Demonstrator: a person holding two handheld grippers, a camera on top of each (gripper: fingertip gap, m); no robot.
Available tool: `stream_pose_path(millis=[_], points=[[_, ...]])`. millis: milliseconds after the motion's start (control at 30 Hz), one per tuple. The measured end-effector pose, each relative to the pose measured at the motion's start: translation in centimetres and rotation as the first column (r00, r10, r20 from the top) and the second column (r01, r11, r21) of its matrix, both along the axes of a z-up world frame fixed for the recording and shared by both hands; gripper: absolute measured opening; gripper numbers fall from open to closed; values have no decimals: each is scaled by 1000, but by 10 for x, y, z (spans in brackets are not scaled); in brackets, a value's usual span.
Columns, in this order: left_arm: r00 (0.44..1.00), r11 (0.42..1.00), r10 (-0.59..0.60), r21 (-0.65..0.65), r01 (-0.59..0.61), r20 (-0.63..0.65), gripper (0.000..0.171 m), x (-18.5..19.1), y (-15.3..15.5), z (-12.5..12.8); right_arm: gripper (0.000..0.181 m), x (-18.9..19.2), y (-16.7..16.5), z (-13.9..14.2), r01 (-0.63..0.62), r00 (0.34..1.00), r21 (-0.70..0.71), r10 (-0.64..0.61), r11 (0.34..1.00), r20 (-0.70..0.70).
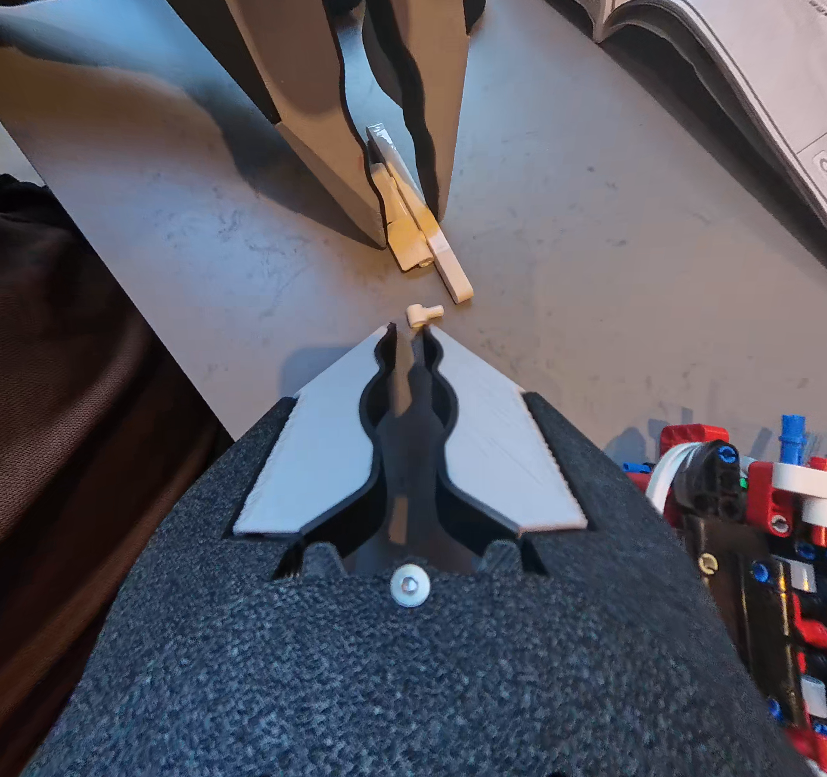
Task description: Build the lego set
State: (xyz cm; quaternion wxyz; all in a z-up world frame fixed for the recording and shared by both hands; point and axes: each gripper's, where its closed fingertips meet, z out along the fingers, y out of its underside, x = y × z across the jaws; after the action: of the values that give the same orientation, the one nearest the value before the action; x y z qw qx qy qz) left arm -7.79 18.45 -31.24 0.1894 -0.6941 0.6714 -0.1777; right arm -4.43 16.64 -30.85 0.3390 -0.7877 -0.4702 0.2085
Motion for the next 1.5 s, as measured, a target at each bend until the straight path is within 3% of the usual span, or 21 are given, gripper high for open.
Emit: stream_pose_path(millis=[333,900,1133,1500], points=[[999,999,-43,1,43,-13,22,4,1,0,14,3,7,1,-10,998,78,5,997,57],[997,997,-72,0,72,-37,22,10,4,1,6,-4,6,3,-167,972,260,114,951,205],[992,994,-105,-3,105,-64,22,11,4,1,6,-6,7,4,-262,941,376,149,889,302],[984,987,-158,-8,158,-79,22,13,7,0,6,-9,9,4,-345,918,412,212,844,334]])
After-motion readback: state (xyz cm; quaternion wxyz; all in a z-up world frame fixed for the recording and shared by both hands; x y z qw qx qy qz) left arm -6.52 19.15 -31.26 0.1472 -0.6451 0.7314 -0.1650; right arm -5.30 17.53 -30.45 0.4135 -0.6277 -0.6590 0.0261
